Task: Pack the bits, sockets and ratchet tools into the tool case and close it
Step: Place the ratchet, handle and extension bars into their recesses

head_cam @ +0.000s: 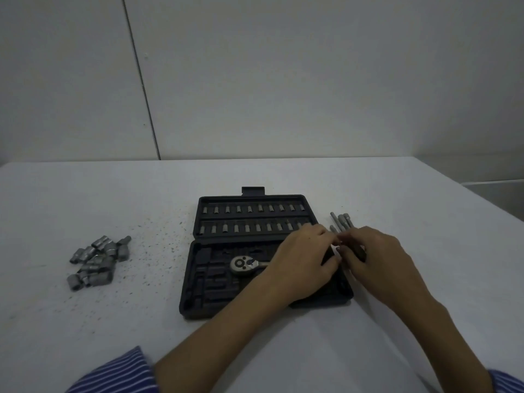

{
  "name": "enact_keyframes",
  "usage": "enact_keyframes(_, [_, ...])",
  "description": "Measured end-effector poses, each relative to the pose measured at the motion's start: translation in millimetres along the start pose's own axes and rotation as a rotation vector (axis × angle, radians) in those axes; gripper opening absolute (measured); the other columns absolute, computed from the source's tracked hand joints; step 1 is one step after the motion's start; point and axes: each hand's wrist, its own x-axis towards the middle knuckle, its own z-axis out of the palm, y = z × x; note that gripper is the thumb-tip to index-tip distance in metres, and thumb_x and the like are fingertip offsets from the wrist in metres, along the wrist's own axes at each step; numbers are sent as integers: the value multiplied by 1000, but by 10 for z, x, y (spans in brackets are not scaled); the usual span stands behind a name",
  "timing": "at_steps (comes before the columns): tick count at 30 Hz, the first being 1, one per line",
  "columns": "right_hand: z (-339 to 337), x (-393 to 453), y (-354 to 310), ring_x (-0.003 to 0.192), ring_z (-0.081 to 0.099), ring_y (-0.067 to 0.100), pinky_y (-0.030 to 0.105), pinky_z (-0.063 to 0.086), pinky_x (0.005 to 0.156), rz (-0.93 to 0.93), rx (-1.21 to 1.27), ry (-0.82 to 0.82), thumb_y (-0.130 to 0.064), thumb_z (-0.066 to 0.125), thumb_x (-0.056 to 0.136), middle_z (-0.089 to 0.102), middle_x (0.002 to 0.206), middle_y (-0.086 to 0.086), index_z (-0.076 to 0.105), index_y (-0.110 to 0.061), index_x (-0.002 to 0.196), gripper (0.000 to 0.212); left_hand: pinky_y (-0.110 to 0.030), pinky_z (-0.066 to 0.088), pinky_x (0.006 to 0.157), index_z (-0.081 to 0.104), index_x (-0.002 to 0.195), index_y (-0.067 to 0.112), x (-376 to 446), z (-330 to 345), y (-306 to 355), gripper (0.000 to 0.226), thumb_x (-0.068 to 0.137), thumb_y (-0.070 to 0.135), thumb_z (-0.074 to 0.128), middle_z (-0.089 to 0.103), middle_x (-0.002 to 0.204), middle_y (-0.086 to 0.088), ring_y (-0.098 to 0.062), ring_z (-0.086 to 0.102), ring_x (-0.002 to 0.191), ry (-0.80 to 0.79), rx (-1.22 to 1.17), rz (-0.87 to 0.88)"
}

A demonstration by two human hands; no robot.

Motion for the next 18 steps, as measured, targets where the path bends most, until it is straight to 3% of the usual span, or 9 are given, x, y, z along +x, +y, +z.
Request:
enact_keyframes(8, [86,71,115,83,60,20,31,49,66,186,-26,61,-22,63,86,65,96,5,66,-16,106,21,-36,40,93,60,108,6,193,211,11,27,93,25,49,61,110,-9,-23,48,106,10,54,-27])
enact_keyframes(14, [125,81,156,82,64,25,34,53,76,190,11,95,-20,69,83,71,93,11,69,-7,106,27,-38,44,85,63,93,8,160,314,9,47,87,34,25,64,92,-9,-25,53,93,58,121,17])
enact_keyframes(18, [113,71,148,78,65,24,30,51,73,172,43,115,-16,71,81,72,91,12,70,-5,105,26,-39,44,88,63,95,7,157,321,-5,35,91,28,35,63,95,-9,-25,52,95,53,114,12])
